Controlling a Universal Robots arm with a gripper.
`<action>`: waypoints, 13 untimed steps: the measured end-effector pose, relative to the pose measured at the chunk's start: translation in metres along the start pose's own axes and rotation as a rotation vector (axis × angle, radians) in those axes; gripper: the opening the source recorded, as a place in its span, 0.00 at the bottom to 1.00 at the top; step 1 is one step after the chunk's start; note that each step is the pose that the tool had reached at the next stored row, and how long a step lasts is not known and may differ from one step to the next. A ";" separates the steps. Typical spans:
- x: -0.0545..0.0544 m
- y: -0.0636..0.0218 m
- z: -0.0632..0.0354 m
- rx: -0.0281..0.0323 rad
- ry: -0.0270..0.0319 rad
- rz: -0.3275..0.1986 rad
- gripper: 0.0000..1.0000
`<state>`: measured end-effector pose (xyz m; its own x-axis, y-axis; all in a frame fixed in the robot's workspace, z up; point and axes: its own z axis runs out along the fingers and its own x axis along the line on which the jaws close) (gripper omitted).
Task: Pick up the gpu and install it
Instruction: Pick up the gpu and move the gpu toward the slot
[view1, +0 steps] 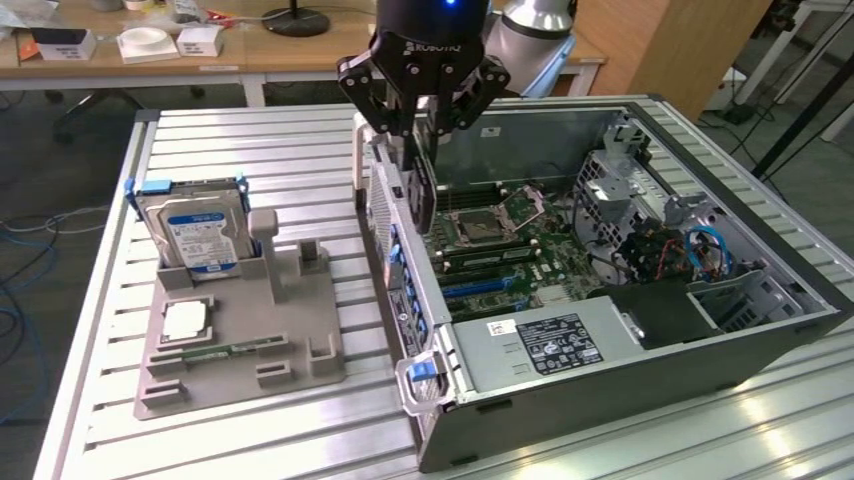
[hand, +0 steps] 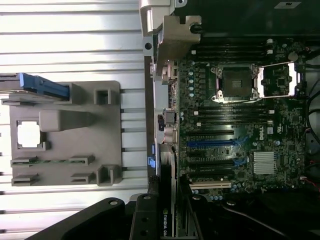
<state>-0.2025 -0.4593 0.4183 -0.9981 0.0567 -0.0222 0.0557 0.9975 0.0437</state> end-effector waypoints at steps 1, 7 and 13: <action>-0.001 0.0001 0.0000 0.0000 0.0000 0.000 0.26; -0.008 0.0005 0.0002 -0.0001 0.0001 -0.002 0.26; -0.016 0.0009 0.0004 -0.0001 0.0002 -0.006 0.26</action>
<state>-0.1865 -0.4593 0.4183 -0.9985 0.0509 -0.0222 0.0499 0.9978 0.0437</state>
